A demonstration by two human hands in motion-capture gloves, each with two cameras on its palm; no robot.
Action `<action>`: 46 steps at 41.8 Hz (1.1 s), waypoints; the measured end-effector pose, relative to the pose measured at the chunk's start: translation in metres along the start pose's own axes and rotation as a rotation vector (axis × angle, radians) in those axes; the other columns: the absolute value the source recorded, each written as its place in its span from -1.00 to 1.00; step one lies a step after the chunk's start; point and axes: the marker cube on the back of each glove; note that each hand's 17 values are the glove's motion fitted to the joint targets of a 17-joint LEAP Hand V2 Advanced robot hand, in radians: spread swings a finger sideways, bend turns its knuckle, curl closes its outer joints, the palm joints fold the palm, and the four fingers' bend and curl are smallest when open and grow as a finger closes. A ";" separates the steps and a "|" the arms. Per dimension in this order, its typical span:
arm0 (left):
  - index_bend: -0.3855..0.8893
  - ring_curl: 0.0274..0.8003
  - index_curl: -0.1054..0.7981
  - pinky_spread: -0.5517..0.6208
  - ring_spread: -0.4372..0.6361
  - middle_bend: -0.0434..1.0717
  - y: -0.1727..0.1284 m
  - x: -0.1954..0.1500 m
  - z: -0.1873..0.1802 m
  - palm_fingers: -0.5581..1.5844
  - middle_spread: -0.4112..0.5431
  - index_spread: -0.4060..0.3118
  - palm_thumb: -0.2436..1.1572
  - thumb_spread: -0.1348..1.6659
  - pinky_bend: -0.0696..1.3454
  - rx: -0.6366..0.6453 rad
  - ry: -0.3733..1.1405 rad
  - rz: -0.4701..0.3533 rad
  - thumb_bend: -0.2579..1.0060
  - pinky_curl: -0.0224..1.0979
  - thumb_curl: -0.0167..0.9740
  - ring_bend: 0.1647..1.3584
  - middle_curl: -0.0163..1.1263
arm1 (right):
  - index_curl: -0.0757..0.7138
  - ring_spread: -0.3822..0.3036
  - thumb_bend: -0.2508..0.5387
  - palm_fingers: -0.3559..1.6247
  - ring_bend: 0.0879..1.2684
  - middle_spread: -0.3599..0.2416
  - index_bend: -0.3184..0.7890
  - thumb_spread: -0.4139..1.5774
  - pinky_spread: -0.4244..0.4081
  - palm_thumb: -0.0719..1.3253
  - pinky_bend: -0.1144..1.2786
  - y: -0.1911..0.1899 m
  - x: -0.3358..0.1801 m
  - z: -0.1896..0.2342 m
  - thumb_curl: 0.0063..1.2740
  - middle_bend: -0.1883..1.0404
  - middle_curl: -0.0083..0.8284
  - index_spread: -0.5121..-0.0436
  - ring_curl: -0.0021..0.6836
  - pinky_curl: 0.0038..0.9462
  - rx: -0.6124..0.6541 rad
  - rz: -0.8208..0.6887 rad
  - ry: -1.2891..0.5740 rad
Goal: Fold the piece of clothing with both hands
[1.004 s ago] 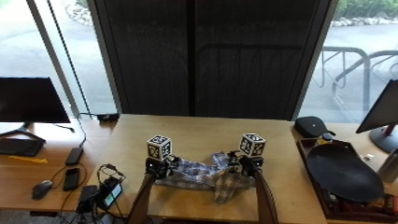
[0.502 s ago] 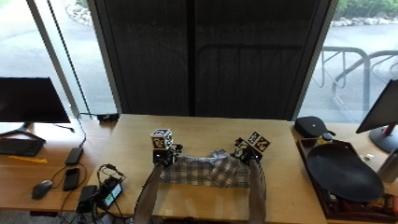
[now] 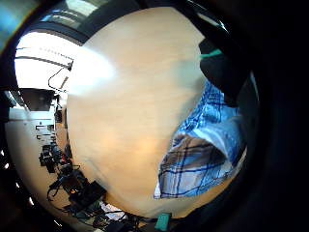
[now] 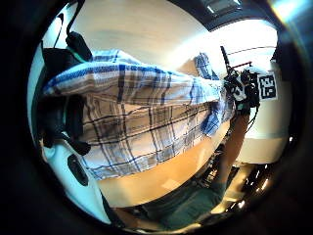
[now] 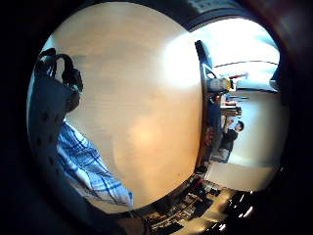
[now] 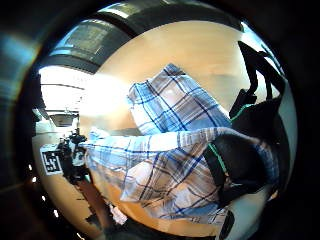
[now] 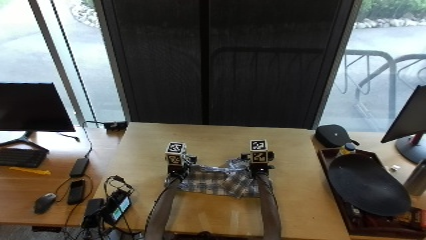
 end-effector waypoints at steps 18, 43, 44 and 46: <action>-0.22 0.01 0.14 0.08 -0.57 -0.09 0.022 -0.005 0.017 0.34 -0.66 -0.41 0.61 0.56 -0.65 -0.195 0.031 -0.072 -0.61 -0.51 -0.27 -0.47 -0.04 | 0.40 -0.63 -0.40 0.54 -0.31 -0.61 0.09 0.55 -0.14 0.34 -0.43 0.006 0.003 0.018 -0.45 -0.01 0.21 -0.10 0.29 -0.26 -0.026 0.041 0.092; -0.29 0.05 -0.17 0.12 -0.31 -0.52 0.040 0.008 -0.080 0.05 -0.37 -0.17 0.55 0.49 -0.31 0.293 0.112 0.080 -0.63 -0.28 -0.24 -0.33 -0.15 | 0.17 -0.51 -0.27 0.16 -0.46 -0.43 -0.30 0.56 0.14 0.53 -0.23 0.037 0.019 -0.035 -0.31 -0.46 0.03 -0.20 0.27 -0.14 0.121 -0.090 -0.264; -0.28 0.04 -0.17 0.13 -0.30 -0.54 0.043 0.009 -0.081 0.04 -0.36 -0.16 0.54 0.49 -0.30 0.301 0.118 0.085 -0.63 -0.27 -0.24 -0.33 -0.16 | 0.14 -0.48 -0.27 0.12 -0.46 -0.39 -0.30 0.57 0.17 0.53 -0.21 0.041 0.020 -0.036 -0.30 -0.47 0.01 -0.20 0.26 -0.13 0.125 -0.109 -0.298; -0.27 0.03 -0.19 0.14 -0.26 -0.56 0.040 0.005 -0.078 0.03 -0.33 -0.15 0.51 0.47 -0.28 0.333 0.069 0.071 -0.65 -0.26 -0.24 -0.33 -0.17 | 0.09 -0.43 -0.28 0.08 -0.47 -0.36 -0.32 0.59 0.20 0.52 -0.14 0.047 0.028 -0.039 -0.29 -0.47 -0.01 -0.20 0.26 -0.11 0.169 -0.065 -0.287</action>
